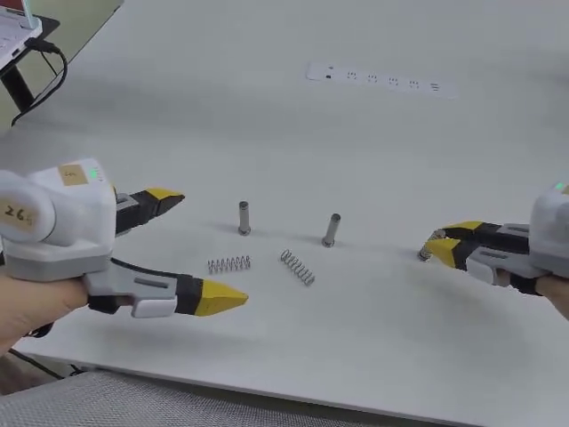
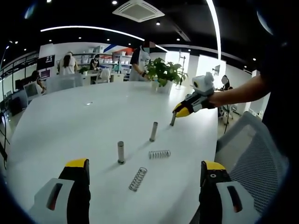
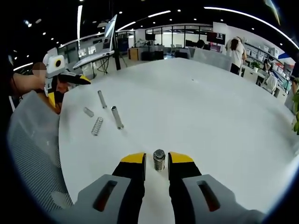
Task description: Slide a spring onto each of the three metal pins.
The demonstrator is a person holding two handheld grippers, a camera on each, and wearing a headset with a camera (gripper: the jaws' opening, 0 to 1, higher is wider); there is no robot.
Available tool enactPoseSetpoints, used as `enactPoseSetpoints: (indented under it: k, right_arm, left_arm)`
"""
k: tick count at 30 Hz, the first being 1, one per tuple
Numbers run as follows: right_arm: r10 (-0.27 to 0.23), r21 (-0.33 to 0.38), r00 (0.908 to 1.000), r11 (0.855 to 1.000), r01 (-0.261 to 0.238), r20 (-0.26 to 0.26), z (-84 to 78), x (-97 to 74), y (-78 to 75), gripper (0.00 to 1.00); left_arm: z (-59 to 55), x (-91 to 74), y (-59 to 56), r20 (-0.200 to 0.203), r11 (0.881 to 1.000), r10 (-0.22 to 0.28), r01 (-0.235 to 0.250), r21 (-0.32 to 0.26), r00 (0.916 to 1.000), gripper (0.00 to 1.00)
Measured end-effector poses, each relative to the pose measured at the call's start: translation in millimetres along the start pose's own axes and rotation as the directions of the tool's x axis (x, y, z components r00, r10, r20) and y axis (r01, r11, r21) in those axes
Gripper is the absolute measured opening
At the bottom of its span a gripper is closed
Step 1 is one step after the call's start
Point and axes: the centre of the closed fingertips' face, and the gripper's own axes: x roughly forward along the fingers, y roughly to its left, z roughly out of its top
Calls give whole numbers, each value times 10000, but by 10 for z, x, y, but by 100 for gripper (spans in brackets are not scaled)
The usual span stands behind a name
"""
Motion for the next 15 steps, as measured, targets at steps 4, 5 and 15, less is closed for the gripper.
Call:
enactPoseSetpoints:
  k: [4, 5, 15]
  right_arm:
    - [-10, 77, 10000, 10000, 9, 86, 22, -13, 14, 22]
    - [-40, 51, 9999, 10000, 40, 113, 27, -17, 12, 23]
    - [-128, 194, 9993, 9997, 121, 363, 92, -82, 13, 34]
  left_arm:
    - [5, -8, -1, 18, 10000, 7, -7, -6, 10000, 96]
    - [4, -8, -1, 8, 10000, 10, -10, -8, 10000, 96]
    - [53, -12, -8, 97, 10000, -6, 5, 35, 10000, 96]
